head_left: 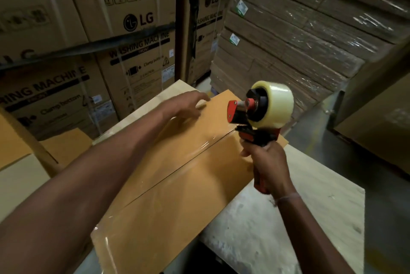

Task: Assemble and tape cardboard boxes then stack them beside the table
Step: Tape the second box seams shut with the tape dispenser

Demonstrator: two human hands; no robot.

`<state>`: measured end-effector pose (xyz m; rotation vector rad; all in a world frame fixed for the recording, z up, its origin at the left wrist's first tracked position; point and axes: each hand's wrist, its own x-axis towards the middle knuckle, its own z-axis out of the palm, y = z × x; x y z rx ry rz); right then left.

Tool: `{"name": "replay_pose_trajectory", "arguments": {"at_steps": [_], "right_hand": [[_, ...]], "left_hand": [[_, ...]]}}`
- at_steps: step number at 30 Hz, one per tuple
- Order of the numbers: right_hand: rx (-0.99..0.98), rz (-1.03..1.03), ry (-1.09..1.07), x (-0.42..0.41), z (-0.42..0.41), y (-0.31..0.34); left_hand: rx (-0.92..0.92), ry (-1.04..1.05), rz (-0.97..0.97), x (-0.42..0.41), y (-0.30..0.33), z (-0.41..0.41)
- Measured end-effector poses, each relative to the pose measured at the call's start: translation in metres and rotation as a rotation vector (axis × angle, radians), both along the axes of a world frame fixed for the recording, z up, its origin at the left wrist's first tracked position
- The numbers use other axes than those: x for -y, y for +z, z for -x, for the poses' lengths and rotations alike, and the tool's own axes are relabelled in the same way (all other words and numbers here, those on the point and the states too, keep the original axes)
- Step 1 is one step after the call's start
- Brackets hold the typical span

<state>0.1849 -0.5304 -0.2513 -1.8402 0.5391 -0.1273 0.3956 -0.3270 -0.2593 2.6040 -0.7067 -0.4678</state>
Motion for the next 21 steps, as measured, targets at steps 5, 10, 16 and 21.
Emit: {"name": "replay_pose_trajectory", "arguments": {"at_steps": [5, 10, 16, 21], "right_hand": [[0.078, 0.106, 0.093, 0.046, -0.077, 0.009], [0.105, 0.101, 0.219, 0.065, -0.127, -0.001], [0.096, -0.027, 0.262, 0.069, -0.152, -0.014], [0.095, 0.004, 0.277, 0.07, -0.172, -0.017]], "left_hand": [[-0.299, 0.272, 0.878, 0.053, -0.011, -0.016], [-0.709, 0.511, 1.119, 0.092, -0.007, -0.051], [-0.842, 0.613, 1.183, 0.09, -0.015, -0.073], [-0.893, 0.626, 1.208, 0.087, -0.027, -0.083]]}}
